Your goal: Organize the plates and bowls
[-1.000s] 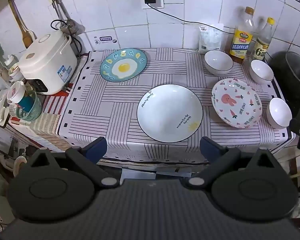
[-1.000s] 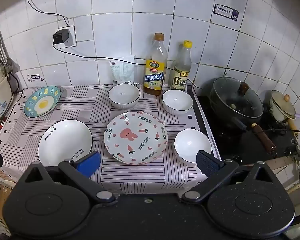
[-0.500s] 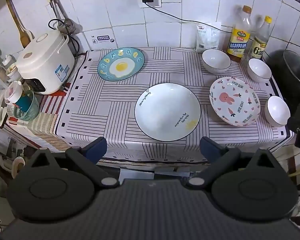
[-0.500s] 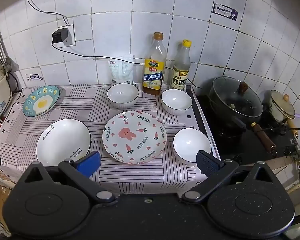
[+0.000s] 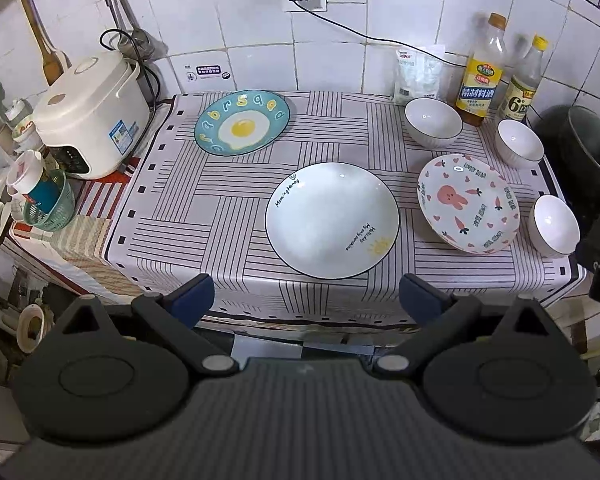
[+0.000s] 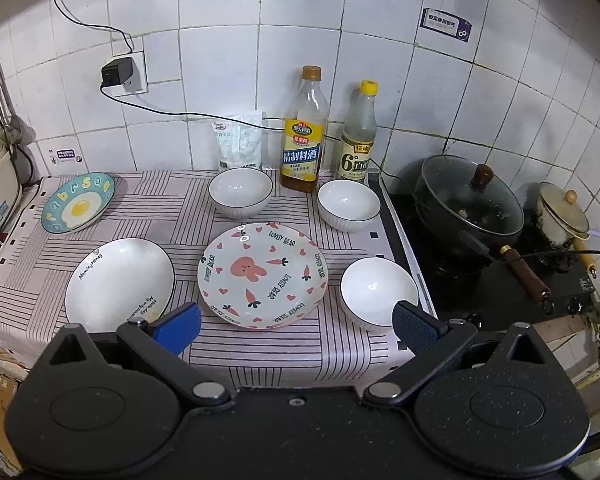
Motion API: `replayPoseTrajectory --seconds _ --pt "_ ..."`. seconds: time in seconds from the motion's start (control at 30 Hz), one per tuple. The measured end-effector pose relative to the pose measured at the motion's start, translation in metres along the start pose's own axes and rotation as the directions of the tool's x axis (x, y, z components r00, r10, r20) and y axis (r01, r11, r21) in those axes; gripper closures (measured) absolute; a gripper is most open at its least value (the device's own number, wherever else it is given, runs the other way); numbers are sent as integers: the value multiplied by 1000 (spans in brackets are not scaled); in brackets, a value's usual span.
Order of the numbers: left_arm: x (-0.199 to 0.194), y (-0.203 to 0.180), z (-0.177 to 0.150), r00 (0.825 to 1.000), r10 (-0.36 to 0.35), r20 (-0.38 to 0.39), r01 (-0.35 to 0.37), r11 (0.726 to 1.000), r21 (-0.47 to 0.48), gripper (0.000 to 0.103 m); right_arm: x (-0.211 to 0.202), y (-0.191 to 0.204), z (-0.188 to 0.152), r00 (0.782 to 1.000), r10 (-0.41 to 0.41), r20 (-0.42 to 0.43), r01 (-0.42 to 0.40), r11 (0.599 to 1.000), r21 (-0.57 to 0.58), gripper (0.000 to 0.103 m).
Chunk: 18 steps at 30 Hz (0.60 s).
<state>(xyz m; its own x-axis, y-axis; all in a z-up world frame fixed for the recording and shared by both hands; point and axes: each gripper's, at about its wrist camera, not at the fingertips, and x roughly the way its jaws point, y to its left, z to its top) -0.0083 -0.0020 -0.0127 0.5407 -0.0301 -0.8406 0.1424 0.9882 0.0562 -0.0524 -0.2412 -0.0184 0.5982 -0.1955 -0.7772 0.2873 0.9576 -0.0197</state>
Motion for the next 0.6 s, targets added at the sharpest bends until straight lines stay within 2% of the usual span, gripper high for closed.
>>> replayPoseTrajectory --seconds 0.37,0.6 --pt "-1 -2 -3 999 -17 34 17 1000 8 3 2 -6 -2 1000 -7 16 7 1000 12 0" --pt "2 -1 -6 999 -26 30 26 1000 9 3 1 -3 -5 999 -17 30 17 1000 -3 0"
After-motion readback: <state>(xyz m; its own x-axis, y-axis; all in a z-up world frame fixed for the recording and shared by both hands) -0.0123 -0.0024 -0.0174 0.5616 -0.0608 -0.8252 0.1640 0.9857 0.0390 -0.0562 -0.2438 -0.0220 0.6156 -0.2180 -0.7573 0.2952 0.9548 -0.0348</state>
